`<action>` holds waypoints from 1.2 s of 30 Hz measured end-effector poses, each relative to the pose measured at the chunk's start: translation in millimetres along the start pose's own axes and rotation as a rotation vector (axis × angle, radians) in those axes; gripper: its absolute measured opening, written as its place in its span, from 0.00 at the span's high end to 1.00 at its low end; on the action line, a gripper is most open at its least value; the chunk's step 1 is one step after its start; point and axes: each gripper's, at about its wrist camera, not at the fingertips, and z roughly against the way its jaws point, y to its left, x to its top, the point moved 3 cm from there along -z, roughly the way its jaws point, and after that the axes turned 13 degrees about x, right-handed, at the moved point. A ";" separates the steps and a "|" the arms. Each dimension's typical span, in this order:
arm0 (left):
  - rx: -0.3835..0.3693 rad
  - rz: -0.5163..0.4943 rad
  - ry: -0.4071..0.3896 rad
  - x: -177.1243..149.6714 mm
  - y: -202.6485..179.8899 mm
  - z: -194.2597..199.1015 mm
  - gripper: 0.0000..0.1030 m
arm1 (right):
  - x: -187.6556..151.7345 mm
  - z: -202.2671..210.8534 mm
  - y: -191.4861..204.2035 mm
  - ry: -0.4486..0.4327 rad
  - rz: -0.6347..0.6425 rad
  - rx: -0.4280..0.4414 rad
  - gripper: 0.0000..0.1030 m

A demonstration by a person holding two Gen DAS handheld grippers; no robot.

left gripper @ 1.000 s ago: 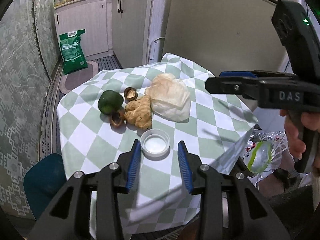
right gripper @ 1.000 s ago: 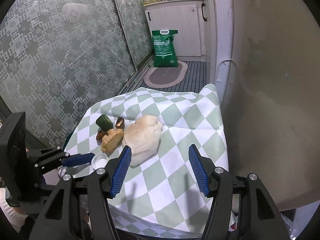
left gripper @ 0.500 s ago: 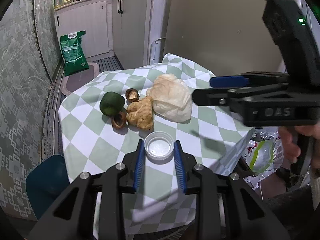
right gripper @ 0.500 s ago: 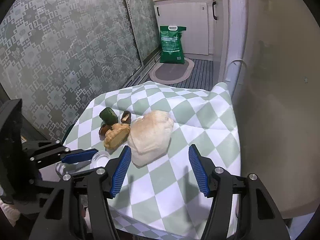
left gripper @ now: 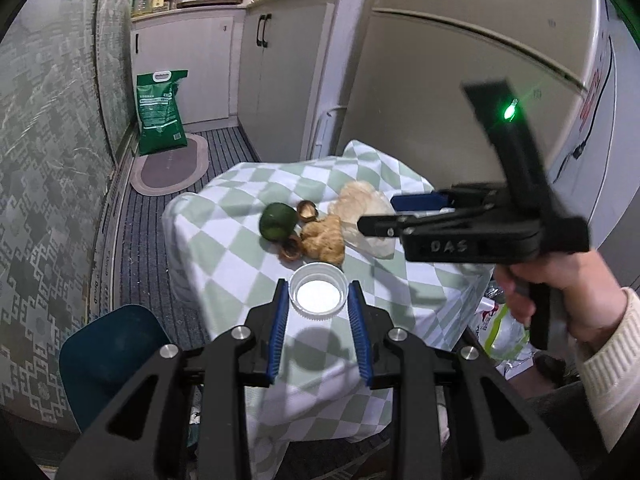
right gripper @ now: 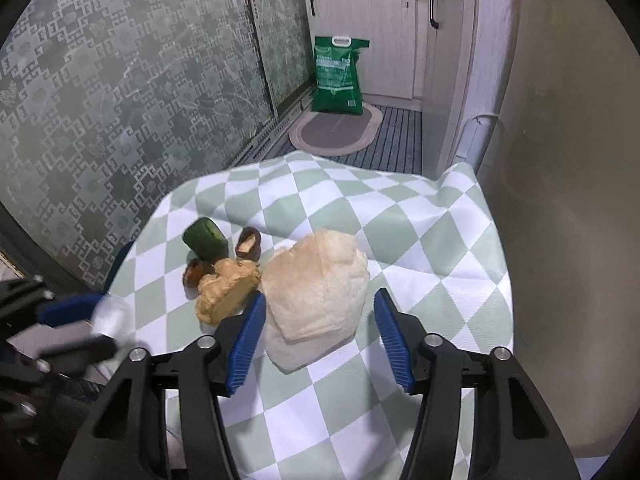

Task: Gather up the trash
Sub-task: 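Lift the white cup with left tool while right tool grasps the paper bag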

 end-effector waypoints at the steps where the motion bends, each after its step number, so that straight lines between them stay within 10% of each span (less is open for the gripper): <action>1: -0.001 0.004 -0.004 1.1 2.4 2.0 0.69 | -0.1 -1.8 -0.2 0.006 0.000 -0.003 0.49; 13: -0.011 0.077 -0.082 12.1 29.9 38.3 0.69 | 4.6 5.5 -6.9 -0.013 -0.020 -0.066 0.80; 24: 0.019 0.162 -0.143 16.2 69.5 67.0 0.69 | 40.9 67.1 43.1 -0.253 0.033 -0.017 0.84; 36: 0.038 0.186 -0.165 13.3 95.9 84.9 0.69 | 64.8 19.0 116.4 -0.198 0.101 0.083 0.84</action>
